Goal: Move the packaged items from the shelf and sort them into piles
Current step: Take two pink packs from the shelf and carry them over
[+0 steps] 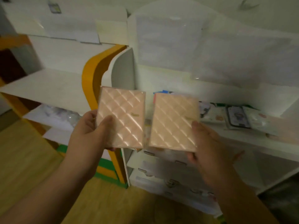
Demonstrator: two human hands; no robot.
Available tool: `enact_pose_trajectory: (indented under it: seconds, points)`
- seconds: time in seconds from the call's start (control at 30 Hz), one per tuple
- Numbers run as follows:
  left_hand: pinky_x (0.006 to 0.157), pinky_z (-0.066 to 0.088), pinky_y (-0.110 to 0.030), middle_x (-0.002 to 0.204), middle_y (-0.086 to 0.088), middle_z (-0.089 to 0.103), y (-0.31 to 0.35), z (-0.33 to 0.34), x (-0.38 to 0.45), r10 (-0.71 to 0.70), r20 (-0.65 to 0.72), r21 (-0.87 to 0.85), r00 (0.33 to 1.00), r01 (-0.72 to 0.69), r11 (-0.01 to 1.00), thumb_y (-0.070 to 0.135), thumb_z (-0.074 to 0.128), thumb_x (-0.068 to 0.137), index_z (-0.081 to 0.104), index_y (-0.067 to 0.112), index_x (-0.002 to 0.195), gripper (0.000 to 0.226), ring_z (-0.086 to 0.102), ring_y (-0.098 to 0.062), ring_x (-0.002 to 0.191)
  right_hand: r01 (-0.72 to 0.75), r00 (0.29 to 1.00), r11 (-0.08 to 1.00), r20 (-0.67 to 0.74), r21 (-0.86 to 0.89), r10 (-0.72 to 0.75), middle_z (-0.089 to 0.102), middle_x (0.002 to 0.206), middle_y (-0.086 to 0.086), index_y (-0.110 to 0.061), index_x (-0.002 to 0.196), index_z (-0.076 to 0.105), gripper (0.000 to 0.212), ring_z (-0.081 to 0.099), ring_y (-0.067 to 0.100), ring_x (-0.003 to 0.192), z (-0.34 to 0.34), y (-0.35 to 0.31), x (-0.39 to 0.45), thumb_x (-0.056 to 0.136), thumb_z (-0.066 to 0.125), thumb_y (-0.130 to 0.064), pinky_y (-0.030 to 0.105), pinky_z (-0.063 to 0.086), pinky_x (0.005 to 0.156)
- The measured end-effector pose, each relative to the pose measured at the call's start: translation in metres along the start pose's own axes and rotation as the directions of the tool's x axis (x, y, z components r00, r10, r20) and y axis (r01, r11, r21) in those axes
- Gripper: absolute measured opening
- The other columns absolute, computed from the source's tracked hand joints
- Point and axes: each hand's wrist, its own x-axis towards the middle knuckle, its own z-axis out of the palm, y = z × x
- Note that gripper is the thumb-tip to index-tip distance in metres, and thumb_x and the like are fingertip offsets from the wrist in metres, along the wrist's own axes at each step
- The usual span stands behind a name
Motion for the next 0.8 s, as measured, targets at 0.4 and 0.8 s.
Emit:
enact_pose_trajectory:
  seconds: [0.4,0.8]
  points:
    - [0.058,0.055,-0.028,0.099,-0.002,0.074,-0.022,-0.147,0.035,-0.032,-0.156,-0.097,0.987,0.017,0.995,0.023,0.056,0.097,0.063,0.02,0.116,0.02,0.072,-0.019,0.079,0.085,0.963,0.989,0.264,-0.125,-0.049,0.066,0.067,-0.006,-0.03,0.092,0.068,0.021,0.056,0.009,0.053,0.148,0.012,-0.025,0.099,0.051,-0.04,0.024,0.043,0.045]
    - [0.055,0.053,-0.026,0.097,-0.002,0.073,-0.037,-0.356,0.118,-0.028,-0.255,-0.08,0.967,0.007,0.997,0.022,0.056,0.098,0.064,0.019,0.113,0.017,0.071,-0.02,0.078,0.151,0.932,0.988,0.34,-0.039,-0.129,0.049,0.052,0.001,-0.017,0.098,0.067,0.027,0.04,0.01,0.037,0.379,0.06,-0.055,0.101,0.049,-0.036,0.018,0.031,0.037]
